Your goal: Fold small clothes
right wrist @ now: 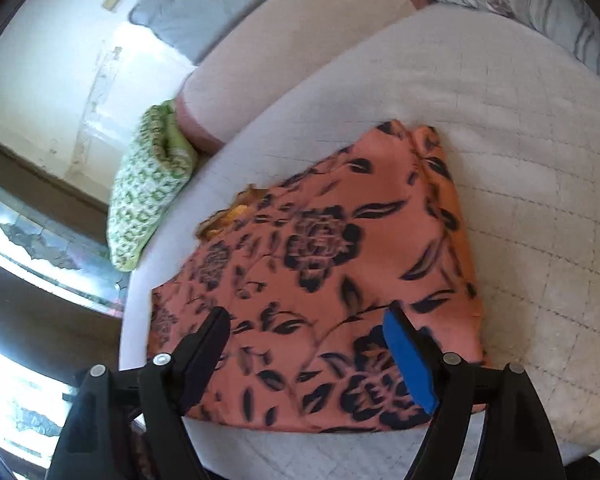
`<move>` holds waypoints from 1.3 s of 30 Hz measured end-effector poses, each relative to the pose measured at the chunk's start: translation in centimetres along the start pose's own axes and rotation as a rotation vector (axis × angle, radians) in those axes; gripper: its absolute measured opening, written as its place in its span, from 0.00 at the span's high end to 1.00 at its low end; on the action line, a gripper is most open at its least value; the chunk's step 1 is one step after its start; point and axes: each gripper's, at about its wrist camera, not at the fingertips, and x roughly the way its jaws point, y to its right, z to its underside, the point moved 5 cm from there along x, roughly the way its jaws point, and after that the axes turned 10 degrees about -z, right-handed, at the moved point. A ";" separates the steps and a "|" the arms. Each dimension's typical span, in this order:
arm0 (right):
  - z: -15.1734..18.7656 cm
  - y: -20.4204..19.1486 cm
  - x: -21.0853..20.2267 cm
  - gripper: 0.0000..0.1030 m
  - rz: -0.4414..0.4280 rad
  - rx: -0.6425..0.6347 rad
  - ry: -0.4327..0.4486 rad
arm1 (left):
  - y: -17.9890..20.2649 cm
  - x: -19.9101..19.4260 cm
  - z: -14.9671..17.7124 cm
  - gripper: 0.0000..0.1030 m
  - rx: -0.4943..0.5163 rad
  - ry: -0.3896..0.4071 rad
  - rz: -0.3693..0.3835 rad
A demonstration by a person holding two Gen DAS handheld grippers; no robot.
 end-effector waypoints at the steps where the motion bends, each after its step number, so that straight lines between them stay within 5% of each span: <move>1: 0.3 1.5 0.5 0.19 0.030 0.045 -0.021 | 0.0 0.1 0.2 0.30 0.003 -0.010 -0.004; 4: 0.7 2.0 0.6 0.19 -0.023 0.124 -0.004 | -0.2 -0.7 0.4 0.30 -0.015 -0.013 0.007; 10: 0.3 -1.3 -1.4 0.19 -0.055 0.031 0.037 | -0.5 -3.8 -0.1 0.30 0.003 0.071 0.005; 13: 0.7 1.7 0.1 0.19 0.048 0.076 0.005 | -0.6 -4.7 -0.1 0.30 0.001 0.081 0.004; 15: 0.9 1.6 0.0 0.19 -0.008 0.105 0.031 | -0.7 -5.2 0.0 0.30 0.004 0.088 0.002; 39: 4.9 1.4 -5.5 0.19 0.001 0.118 0.108 | 0.2 -7.7 -2.2 0.30 0.035 0.187 -0.029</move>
